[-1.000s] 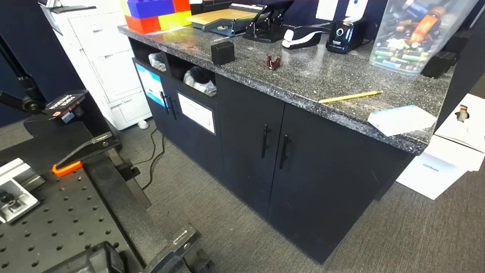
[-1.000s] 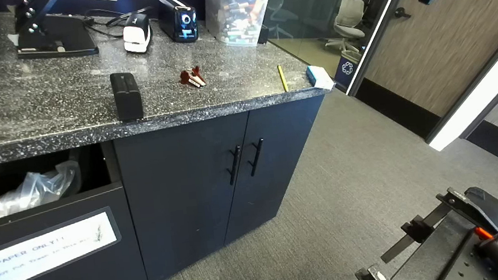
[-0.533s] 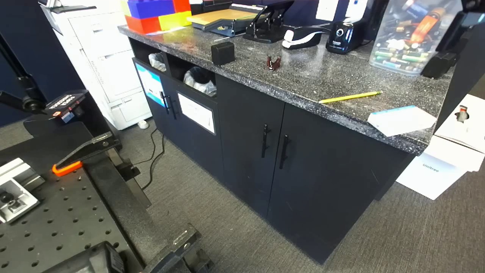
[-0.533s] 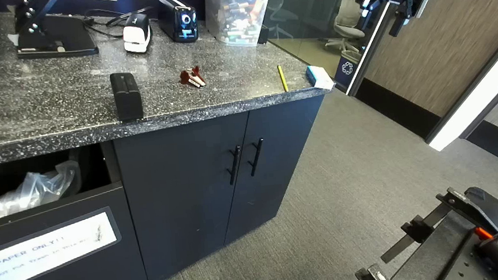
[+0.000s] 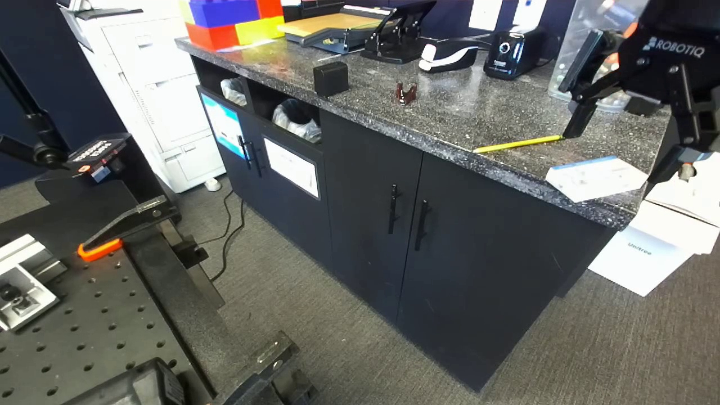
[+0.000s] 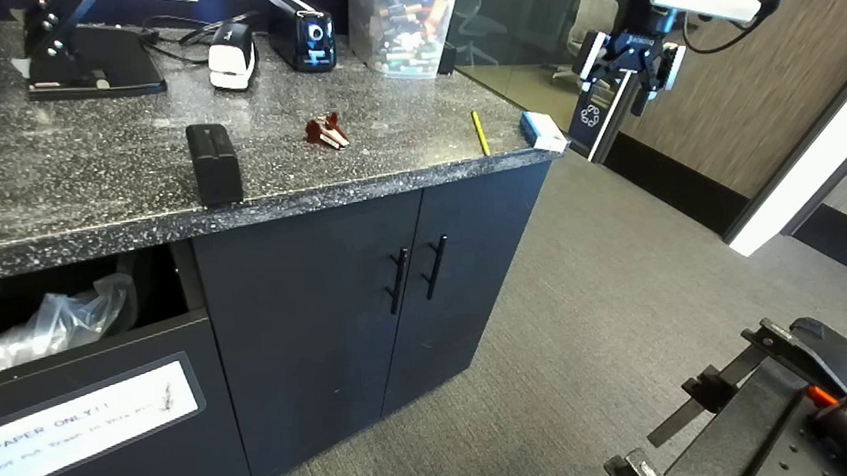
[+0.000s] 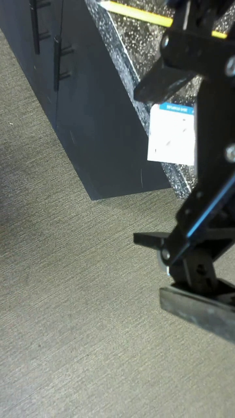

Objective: Move the white and blue object to the left

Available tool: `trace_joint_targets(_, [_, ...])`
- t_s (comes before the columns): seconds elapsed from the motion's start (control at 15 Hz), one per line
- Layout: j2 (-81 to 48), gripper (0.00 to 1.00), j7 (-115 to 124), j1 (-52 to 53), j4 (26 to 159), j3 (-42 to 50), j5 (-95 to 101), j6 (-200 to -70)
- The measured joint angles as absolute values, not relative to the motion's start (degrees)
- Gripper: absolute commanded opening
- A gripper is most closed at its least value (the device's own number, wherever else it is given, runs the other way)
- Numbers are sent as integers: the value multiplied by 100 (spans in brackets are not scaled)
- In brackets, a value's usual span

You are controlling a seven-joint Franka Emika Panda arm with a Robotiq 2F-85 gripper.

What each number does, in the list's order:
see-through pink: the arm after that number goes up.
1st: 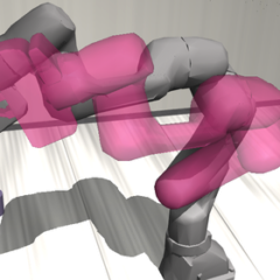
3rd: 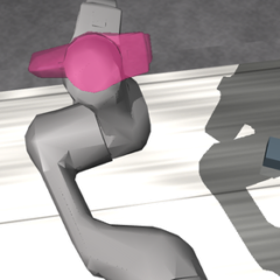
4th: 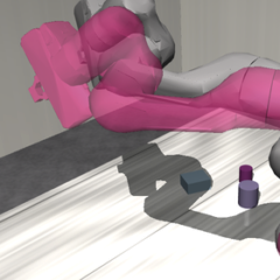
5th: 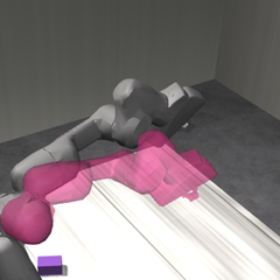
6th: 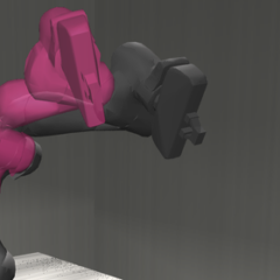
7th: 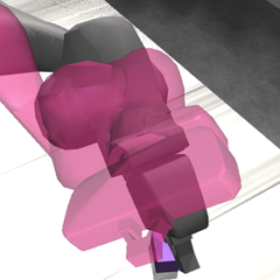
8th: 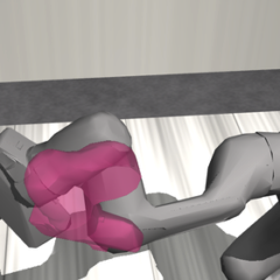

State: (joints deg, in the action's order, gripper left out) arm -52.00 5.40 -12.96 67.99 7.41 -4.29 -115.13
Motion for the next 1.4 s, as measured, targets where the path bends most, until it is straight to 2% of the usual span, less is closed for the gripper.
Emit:
trace_joint_targets(0.8, [-7227,100,1135,-1297,3834,547,-513,-10866])
trace_joint_targets(1.2, [-7720,100,1417,-1358,3182,555,-491,-10459])
trace_joint_targets(1.27, [-7779,96,1423,-1369,3095,556,-483,-10458])
trace_joint_targets(1.33, [-7842,74,1423,-1378,2999,556,-465,-10458])
trace_joint_targets(1.4, [-7904,71,1423,-1382,2904,559,-440,-10459])
